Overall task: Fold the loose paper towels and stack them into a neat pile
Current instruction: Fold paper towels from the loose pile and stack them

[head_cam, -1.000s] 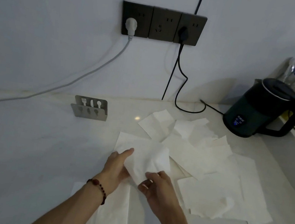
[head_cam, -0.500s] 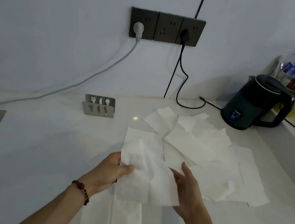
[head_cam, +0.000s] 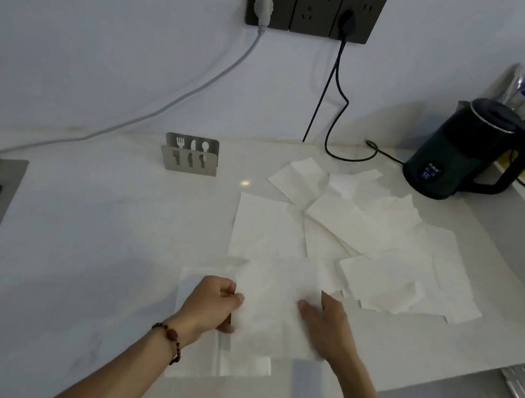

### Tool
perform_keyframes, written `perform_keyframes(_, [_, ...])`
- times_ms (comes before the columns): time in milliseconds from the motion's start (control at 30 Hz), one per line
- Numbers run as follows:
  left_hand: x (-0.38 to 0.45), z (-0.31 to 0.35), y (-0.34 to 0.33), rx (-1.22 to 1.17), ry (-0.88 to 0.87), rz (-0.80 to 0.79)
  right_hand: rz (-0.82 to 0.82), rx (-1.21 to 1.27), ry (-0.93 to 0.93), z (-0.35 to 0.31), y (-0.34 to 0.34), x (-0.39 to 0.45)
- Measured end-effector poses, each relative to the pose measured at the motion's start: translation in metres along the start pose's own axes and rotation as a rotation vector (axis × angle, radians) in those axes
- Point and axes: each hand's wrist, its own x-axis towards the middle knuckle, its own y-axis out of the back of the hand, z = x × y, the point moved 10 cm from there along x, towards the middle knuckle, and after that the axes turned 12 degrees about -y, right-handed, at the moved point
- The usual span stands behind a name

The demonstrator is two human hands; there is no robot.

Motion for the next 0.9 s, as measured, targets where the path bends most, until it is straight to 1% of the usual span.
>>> perform_keyframes(67, [-0.005, -0.005, 0.001, 0.049, 0.009, -0.001, 0.000, -0.033, 0.001, 0.006, -0.005, -0.001])
perform_keyframes(167, [-0.010, -0.009, 0.009, 0.152, 0.011, 0.050, 0.011, -0.117, 0.007, 0.012, -0.015, 0.000])
perform_keyframes(300, [-0.012, -0.018, 0.013, 0.251, 0.017, 0.050, 0.010, -0.118, -0.007, 0.019, -0.022, -0.001])
perform_keyframes(400, [-0.013, -0.021, 0.014, 0.256, 0.013, 0.063, 0.011, -0.077, -0.023, 0.023, -0.023, 0.000])
perform_keyframes(700, [-0.011, -0.024, 0.016, 0.289, -0.013, 0.062, 0.003, 0.032, 0.016, 0.017, -0.025, -0.002])
perform_keyframes(900, [-0.009, -0.024, 0.017, 0.307, -0.020, 0.086, 0.061, -0.010, -0.035, 0.024, -0.023, 0.006])
